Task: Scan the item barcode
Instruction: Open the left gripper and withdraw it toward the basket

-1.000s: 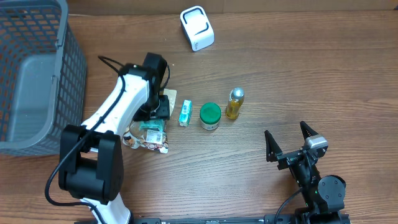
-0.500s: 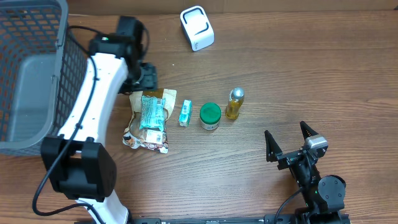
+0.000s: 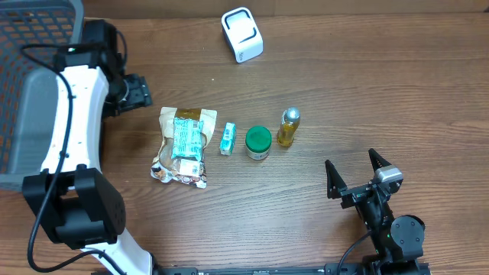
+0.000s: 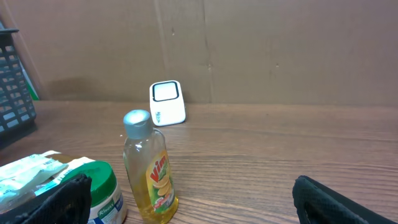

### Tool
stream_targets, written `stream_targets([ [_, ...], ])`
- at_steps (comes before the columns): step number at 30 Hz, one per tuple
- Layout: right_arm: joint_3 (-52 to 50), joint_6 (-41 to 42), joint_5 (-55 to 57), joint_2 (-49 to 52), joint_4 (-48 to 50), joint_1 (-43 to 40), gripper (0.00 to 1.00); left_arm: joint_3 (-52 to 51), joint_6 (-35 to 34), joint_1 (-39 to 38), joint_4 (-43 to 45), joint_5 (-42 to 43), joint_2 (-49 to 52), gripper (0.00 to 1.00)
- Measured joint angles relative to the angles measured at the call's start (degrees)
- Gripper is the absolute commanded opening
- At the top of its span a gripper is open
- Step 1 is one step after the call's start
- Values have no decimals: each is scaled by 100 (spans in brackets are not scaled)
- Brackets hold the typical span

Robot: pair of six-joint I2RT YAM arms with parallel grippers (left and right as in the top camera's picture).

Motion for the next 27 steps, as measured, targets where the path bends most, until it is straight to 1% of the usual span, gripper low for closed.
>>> stream_targets([
  [1, 0, 0, 0, 0, 2, 0, 100, 0, 11, 61, 13, 0, 0, 90],
  [2, 0, 0, 0, 0, 2, 0, 100, 0, 0, 92, 26, -2, 0, 92],
  [6, 0, 2, 0, 0, 0, 0, 100, -33, 17, 122, 59, -22, 0, 96],
  [12, 0, 2, 0, 0, 2, 0, 100, -50, 20, 116, 87, -22, 0, 100],
  [27, 0, 0, 0, 0, 2, 0, 100, -55, 17, 114, 101, 55, 0, 99],
])
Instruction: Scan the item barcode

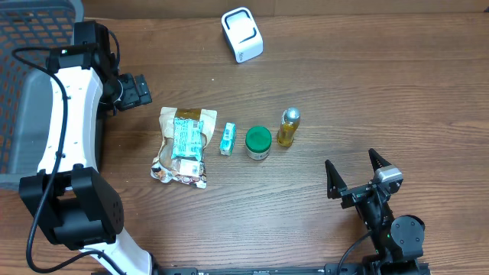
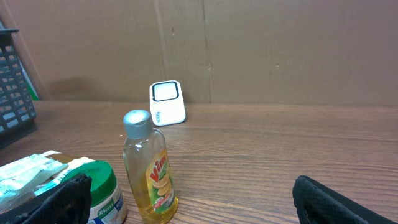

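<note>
Four items stand in a row mid-table: a foil pouch with a teal label, a small green-white box, a green-lidded jar and a yellow Vim bottle. The white barcode scanner sits at the far edge. My right gripper rests open near the front right, behind the bottle, holding nothing. My left gripper hovers left of the pouch's top end; its jaws are too dark to read.
A dark mesh basket and a grey bin take up the far left side. A brown cardboard wall stands behind the scanner. Bare wooden tabletop lies right of the bottle.
My left arm has shifted slightly toward the far left, and its gripper sits a little farther from the pouch. The right arm and all items are unchanged.
</note>
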### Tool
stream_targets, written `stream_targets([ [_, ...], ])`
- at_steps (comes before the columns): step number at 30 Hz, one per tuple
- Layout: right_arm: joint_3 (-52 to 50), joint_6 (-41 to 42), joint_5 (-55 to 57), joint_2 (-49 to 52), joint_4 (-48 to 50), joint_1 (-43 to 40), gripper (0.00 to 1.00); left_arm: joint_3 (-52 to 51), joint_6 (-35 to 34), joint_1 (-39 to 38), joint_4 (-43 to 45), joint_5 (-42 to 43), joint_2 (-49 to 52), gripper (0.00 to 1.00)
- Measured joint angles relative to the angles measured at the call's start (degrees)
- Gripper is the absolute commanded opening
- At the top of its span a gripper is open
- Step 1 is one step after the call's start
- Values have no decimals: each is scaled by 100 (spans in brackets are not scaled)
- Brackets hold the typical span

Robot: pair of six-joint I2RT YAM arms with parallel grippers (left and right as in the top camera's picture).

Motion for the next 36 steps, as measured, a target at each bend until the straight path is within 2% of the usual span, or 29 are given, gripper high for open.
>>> stream_targets([
  [36, 0, 2, 2, 0, 0, 0, 100, 0, 2, -153, -4, 120, 0, 100],
])
